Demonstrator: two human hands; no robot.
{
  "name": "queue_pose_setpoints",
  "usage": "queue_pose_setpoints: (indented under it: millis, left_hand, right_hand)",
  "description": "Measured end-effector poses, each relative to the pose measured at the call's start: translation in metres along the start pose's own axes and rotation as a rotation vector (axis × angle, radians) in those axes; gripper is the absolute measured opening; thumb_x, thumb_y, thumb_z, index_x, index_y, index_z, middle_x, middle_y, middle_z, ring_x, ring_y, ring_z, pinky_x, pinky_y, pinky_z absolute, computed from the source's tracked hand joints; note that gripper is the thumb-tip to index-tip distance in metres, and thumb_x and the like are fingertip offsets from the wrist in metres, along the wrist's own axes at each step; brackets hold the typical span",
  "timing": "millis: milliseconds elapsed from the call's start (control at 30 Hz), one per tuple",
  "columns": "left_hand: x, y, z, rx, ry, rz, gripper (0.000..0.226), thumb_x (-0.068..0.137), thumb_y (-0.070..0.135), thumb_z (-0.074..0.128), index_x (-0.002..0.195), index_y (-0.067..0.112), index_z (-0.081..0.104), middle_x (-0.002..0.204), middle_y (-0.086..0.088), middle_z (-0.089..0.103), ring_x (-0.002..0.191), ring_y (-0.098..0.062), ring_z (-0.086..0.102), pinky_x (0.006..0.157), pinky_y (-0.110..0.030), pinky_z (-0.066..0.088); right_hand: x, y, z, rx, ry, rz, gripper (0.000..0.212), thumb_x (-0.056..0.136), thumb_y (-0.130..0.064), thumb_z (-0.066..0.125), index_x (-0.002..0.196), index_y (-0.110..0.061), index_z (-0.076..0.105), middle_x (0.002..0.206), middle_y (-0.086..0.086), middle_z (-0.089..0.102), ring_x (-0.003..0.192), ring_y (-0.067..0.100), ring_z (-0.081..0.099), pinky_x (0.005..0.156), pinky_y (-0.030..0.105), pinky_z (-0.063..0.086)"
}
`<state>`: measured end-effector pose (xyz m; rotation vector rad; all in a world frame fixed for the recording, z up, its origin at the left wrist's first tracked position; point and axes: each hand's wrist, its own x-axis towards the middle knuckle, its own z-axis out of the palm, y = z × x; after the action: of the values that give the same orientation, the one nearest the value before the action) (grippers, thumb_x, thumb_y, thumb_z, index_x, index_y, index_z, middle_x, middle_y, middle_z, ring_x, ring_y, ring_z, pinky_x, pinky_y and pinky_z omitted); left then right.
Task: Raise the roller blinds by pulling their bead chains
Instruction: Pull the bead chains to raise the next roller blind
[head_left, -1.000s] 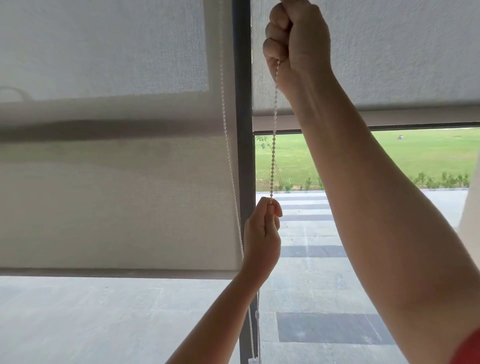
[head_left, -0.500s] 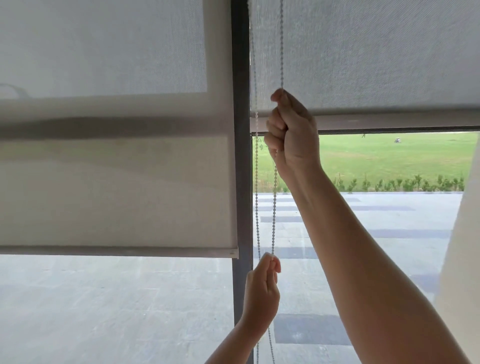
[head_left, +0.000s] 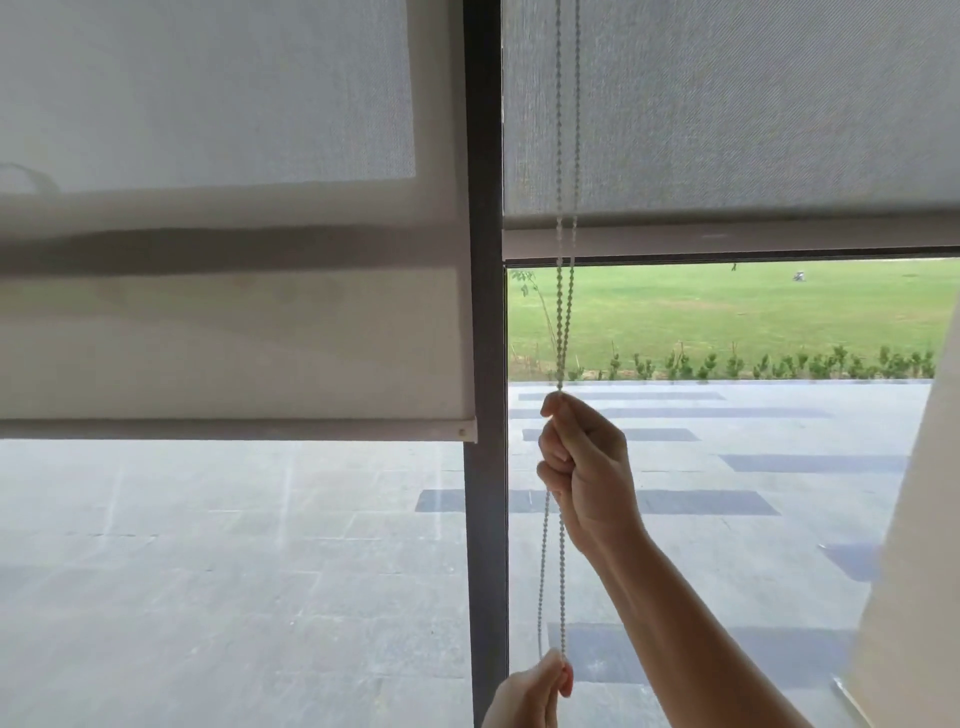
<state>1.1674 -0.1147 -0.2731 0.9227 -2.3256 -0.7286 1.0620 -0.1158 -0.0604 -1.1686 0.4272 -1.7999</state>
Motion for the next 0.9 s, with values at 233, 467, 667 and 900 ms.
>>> queue_pose_setpoints:
  millis: [233,467,667,900]
  left_hand:
    - [0.016,0.048,-0.029,-0.246,0.072,-0.027,0.017,0.091,0.015,0.049,0.082,0.024,0.061,0.071,0.008,0.063,0.07,-0.004,0.06,0.073,-0.02,0.05]
    - [0.058,0.128,-0.137,-0.465,0.49,0.172,0.02,0.094,-0.003,0.051,0.086,0.011,0.063,0.052,0.006,0.058,0.042,-0.007,0.05,0.04,-0.021,0.048]
    - [0.075,0.161,-0.177,-0.564,0.783,0.349,0.024,0.103,0.011,0.039,0.092,0.011,0.061,0.052,0.002,0.036,0.042,-0.003,0.029,0.041,-0.012,0.026]
    - [0.087,0.147,-0.161,-0.486,0.765,0.319,0.033,0.103,0.007,0.035,0.081,0.007,0.059,0.052,0.0,0.034,0.045,-0.006,0.029,0.045,-0.019,0.025]
  right_hand:
    - [0.034,-0.012,0.021,-0.237,-0.246,0.076,0.015,0.09,-0.008,0.053,0.083,-0.012,0.066,0.054,-0.003,0.043,0.047,0.01,0.03,0.043,0.019,0.023]
    - [0.087,-0.074,0.078,-0.198,-0.496,0.194,0.015,0.09,-0.016,0.054,0.075,-0.012,0.056,0.06,-0.002,0.06,0.054,0.014,0.058,0.054,0.024,0.048]
    - [0.12,-0.136,0.125,-0.167,-0.341,-0.031,0.017,0.097,-0.019,0.052,0.089,-0.007,0.061,0.066,0.002,0.051,0.051,0.011,0.044,0.046,0.021,0.035]
    - [0.146,-0.186,0.151,-0.053,-0.078,-0.22,0.031,0.097,0.001,0.031,0.072,-0.003,0.05,0.064,0.006,0.049,0.04,0.008,0.042,0.038,0.018,0.031]
